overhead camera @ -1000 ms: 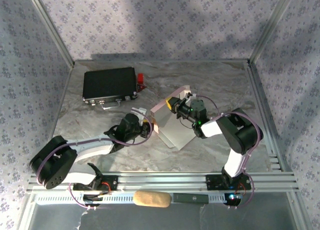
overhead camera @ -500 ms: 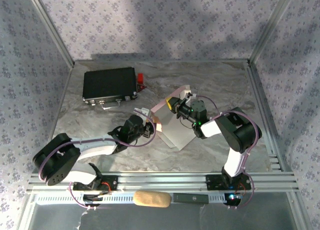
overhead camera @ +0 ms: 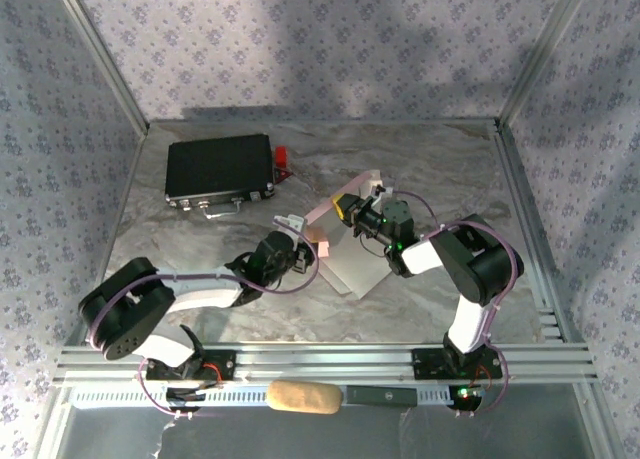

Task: Fold the paper box

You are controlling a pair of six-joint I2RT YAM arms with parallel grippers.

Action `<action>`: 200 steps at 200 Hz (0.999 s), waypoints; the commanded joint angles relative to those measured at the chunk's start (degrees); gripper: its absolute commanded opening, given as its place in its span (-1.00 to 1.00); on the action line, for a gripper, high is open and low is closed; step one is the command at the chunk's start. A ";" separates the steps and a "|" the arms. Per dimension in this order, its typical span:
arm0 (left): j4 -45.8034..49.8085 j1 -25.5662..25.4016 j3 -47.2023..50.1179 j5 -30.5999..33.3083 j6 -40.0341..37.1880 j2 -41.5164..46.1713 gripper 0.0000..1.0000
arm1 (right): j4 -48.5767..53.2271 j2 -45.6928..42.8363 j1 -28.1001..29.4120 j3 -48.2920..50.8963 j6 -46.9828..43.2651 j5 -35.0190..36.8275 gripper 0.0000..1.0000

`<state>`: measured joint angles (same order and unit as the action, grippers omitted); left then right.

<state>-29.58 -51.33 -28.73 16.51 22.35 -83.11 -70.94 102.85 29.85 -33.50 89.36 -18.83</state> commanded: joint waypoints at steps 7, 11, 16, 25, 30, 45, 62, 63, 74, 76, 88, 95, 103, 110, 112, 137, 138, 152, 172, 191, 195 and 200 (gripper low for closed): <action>-5.02 -1.26 -1.01 5.18 1.24 -1.80 -0.01 | 0.98 -0.87 0.04 0.91 0.54 -0.15 -1.00; -5.05 -1.52 -1.08 5.85 1.36 -1.96 -0.01 | 1.04 -0.88 0.08 0.97 0.57 -0.19 -1.00; -5.10 -1.82 -1.28 6.57 1.46 -2.22 -0.01 | 1.02 -0.85 0.09 0.98 0.64 -0.10 -1.00; -5.67 -2.31 -1.26 7.67 1.77 -2.72 -0.01 | 0.97 -0.76 0.12 0.98 0.64 0.02 -1.00; -6.05 -2.47 -1.19 8.30 2.02 -2.97 -0.01 | 0.95 -0.72 0.14 0.98 0.64 0.02 -1.00; -7.85 -2.64 -0.64 9.20 3.14 -3.74 0.00 | 1.06 -0.71 0.25 0.98 0.64 0.15 -1.00; -10.66 -2.74 0.31 9.43 4.38 -4.59 0.00 | 1.02 -0.70 0.29 0.85 0.71 0.28 -1.00; -10.84 -2.73 0.37 9.42 4.46 -4.64 -0.01 | 1.04 -0.71 0.29 0.87 0.72 0.24 -1.00; -11.93 -2.72 0.67 9.64 4.97 -5.28 -0.03 | 1.02 -0.72 0.22 0.83 0.80 0.15 -1.00; -12.08 -2.72 0.69 9.62 5.07 -5.39 -0.04 | 1.01 -0.70 0.28 0.81 0.77 0.19 -1.00; -12.81 -2.72 0.63 9.44 5.07 -6.13 -0.11 | 1.01 -0.72 0.30 0.89 0.73 0.15 -1.00; -13.03 -2.71 0.49 9.22 5.12 -6.52 -0.12 | 1.06 -0.78 0.33 0.89 0.86 0.08 -1.00; -13.04 -2.69 0.28 8.99 5.16 -6.85 -0.14 | 1.06 -0.78 0.31 1.02 0.86 0.17 -1.00; -12.99 -2.72 0.03 8.91 5.16 -7.19 -0.16 | 1.05 -0.80 0.37 1.11 0.89 0.26 -1.00; -13.03 -2.72 -0.04 8.87 5.16 -7.23 -0.17 | 1.02 -0.81 0.43 1.14 0.90 0.28 -1.00; -13.44 -2.73 -0.62 8.45 5.16 -8.11 -0.25 | 1.05 -0.69 0.61 1.17 0.99 0.37 -1.00; -13.46 -2.73 -0.67 8.49 5.16 -8.16 -0.26 | 1.05 -0.70 0.59 1.16 0.99 0.37 -1.00; -13.40 -2.72 -1.05 8.59 5.29 -8.52 -0.34 | 1.17 -0.81 0.84 1.15 1.00 0.49 -1.00; -12.50 -2.89 -1.91 9.18 5.51 -8.78 -0.42 | 1.58 -0.89 1.23 1.18 0.95 0.88 -1.00; -11.03 -3.43 -2.78 11.18 5.67 -9.01 -0.49 | 1.63 -0.96 1.55 1.09 1.08 1.27 -1.00; -10.65 -3.57 -3.02 11.84 5.88 -9.00 -0.52 | 1.74 -1.03 1.68 1.15 1.13 1.40 -1.00; -10.01 -3.62 -3.26 12.36 6.18 -9.12 -0.57 | 1.76 -1.07 1.77 1.22 1.18 1.61 -1.00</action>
<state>-40.42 -54.46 -29.21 25.10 27.51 -90.91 -70.94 102.83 30.09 -33.45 89.80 -16.32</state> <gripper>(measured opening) 0.254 0.060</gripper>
